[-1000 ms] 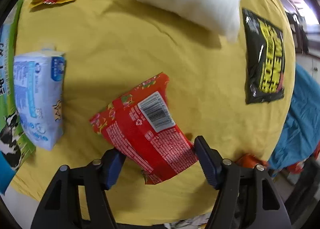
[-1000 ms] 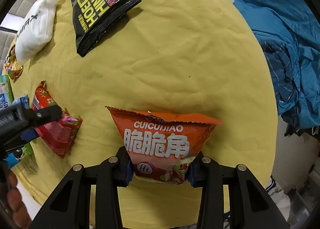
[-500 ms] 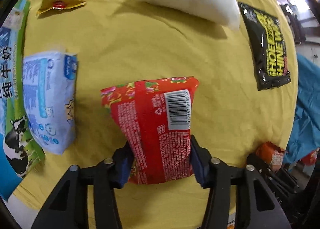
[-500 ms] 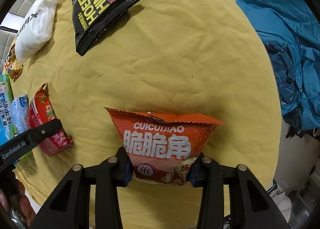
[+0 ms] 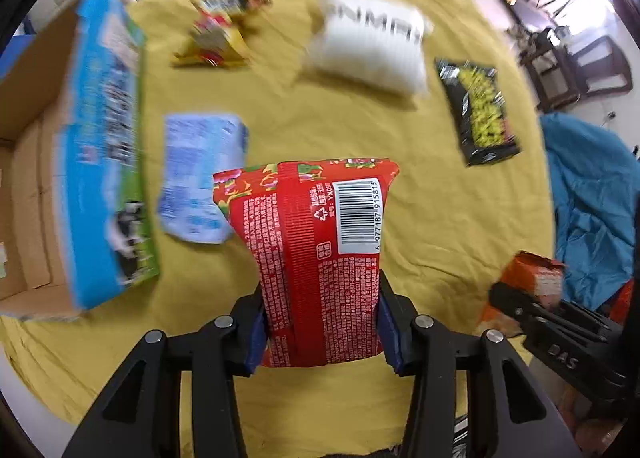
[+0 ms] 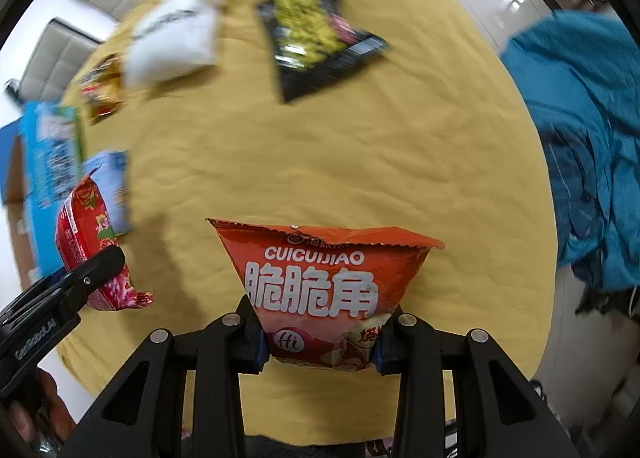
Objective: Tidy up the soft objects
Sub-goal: 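Carry both bags into the cardboard box and open both grippers, then lift both grippers out of the box back over the table, then grasp the black shoe shine wipes with the right gripper while the left grasps the milk pouch, then carry both packs into the box and open both grippers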
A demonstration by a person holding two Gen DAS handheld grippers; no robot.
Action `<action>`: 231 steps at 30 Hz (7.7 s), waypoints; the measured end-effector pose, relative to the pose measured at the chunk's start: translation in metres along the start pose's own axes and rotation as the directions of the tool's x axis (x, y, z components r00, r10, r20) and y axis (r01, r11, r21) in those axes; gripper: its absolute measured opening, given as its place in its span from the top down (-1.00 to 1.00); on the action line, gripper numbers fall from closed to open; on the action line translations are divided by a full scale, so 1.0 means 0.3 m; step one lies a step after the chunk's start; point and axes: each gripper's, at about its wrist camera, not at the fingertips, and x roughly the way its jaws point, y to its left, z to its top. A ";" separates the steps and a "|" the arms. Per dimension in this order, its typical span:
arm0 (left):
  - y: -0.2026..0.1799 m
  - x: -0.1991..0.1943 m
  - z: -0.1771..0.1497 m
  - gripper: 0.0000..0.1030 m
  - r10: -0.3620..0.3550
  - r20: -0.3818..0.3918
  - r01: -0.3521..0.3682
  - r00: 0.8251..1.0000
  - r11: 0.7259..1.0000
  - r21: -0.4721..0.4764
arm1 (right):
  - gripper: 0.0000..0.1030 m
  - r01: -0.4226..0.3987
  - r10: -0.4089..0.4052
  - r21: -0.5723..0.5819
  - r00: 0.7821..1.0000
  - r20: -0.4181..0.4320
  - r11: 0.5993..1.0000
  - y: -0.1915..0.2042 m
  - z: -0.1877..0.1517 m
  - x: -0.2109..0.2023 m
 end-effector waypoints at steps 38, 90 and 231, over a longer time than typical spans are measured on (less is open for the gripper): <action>1.110 -0.108 0.385 0.16 -0.191 0.072 0.200 0.979 0.968 -0.153 | 0.25 -0.031 0.027 -0.419 1.000 -0.017 0.907 1.567 0.262 0.151; 1.087 -0.446 -0.006 -0.93 0.066 0.303 -0.011 0.951 0.984 -0.178 | -0.90 0.092 0.005 -0.420 0.974 0.225 0.903 1.524 -0.123 -0.234; 0.477 -0.495 -0.009 0.24 -0.095 0.222 0.110 0.970 0.992 -0.055 | -0.06 -0.162 0.213 -0.252 0.958 0.191 0.954 0.799 -0.068 -0.414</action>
